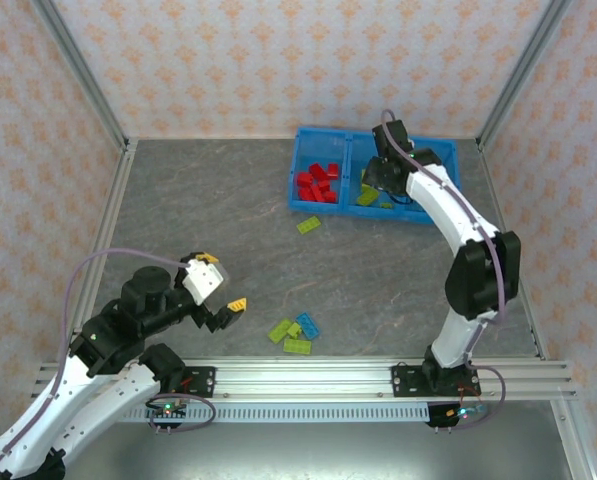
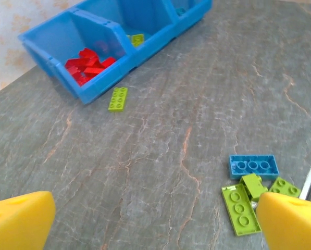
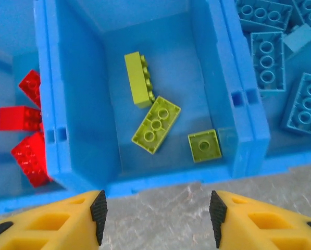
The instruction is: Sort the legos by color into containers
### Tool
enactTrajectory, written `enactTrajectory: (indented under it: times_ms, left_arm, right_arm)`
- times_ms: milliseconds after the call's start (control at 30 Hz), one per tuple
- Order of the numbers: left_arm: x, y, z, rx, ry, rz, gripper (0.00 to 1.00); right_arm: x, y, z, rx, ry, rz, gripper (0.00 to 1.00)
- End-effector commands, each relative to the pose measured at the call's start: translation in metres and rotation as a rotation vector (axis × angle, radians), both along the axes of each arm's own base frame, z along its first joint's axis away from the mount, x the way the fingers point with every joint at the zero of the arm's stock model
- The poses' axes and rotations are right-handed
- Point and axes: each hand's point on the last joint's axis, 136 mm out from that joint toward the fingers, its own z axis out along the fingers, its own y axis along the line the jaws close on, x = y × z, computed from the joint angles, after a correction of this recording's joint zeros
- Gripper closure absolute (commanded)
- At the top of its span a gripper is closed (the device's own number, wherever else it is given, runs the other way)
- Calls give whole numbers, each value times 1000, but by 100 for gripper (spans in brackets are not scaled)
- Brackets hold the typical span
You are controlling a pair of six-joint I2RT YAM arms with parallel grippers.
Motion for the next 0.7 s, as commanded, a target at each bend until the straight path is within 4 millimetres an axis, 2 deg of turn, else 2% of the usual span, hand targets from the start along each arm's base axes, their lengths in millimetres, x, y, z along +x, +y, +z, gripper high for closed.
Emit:
enactTrajectory:
  times_ms: [0,67,167,233,333,467,667]
  left_arm:
    - [18,13,6,-120,48,195,0]
    - [22,17,4,-159,75,255,0]
    - [34,26,1,-224,100,373,0]
    - [42,26,-3,-235,120,416,0]
    - [51,19,-10,-208,149,419,0]
    - [55,14,-17,-128,157,389,0]
    - [56,16,-28,27,89,314,0]
  right_arm:
    - [-14,30,-1,63,35,89,41]
    - [-29,44,4,70,1,116,39]
    - [-61,56,2,113,15,72,38]
    - [-82,71,-10,194,43,26,35]
    - [-104,107,-31,297,78,-44,30]
    - [-99,136,-56,194,110,-113,22]
    - [-58,158,-92,32,90,-137,19]
